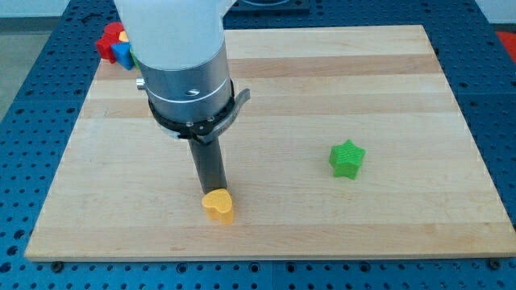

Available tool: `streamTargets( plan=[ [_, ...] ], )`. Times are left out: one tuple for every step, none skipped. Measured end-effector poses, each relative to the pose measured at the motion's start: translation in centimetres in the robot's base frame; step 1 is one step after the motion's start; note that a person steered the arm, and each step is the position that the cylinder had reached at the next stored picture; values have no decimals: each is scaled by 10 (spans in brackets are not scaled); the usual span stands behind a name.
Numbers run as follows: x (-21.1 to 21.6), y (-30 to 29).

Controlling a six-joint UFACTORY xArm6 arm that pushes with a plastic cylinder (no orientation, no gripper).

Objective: Move the green star towards the bottom center of the board

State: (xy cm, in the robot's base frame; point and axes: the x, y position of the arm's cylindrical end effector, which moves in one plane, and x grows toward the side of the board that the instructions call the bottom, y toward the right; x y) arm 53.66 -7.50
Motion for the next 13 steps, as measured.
streamTargets(
  plan=[
    [-13, 4],
    [-46, 25],
    [-78, 63],
    [-100, 121],
    [-100, 195],
    [-98, 255],
    [-84, 243],
    [-66, 201],
    [-45, 159],
    [-31, 130],
    [-16, 92],
    [-18, 106],
    [-32, 158]
  ],
)
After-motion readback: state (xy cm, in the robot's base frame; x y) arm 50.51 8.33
